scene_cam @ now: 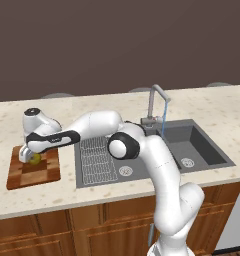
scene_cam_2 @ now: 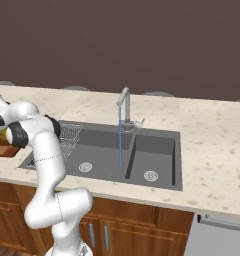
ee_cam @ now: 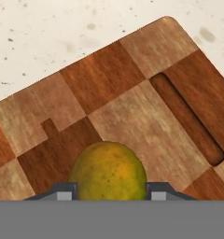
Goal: Pick the orange from the sink and place it on the cutting board to airdry. Then turn off the sink faucet.
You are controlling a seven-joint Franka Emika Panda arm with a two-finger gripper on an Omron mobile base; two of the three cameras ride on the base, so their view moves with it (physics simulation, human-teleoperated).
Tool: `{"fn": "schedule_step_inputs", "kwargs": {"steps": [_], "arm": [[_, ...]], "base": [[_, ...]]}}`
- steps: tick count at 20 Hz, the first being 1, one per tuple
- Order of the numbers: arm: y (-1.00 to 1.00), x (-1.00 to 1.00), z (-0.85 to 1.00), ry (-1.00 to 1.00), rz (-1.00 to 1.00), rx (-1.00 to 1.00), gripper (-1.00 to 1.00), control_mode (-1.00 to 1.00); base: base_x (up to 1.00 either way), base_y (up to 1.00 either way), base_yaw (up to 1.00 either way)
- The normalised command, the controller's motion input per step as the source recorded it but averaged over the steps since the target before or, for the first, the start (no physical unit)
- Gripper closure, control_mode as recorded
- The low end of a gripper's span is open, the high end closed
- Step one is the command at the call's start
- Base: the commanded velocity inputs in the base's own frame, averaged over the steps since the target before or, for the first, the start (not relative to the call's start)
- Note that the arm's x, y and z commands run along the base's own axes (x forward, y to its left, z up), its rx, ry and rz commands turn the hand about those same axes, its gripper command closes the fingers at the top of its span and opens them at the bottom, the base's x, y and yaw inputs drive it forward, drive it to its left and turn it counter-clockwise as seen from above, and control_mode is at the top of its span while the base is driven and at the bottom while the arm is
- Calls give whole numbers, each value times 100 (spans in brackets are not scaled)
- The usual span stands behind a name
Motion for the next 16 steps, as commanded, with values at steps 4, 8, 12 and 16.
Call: {"fn": "schedule_step_inputs", "kwargs": {"steps": [4,8,12,16], "arm": [[0,0,0,0,0,0,-100,-100],[0,-1,0,0,0,0,-100,-100],[0,-6,8,0,0,-1,-100,-100],[-4,-12,14,1,-1,-1,-100,-100]], "base": [[0,0,0],[0,0,0],[0,0,0],[0,0,0]]}}
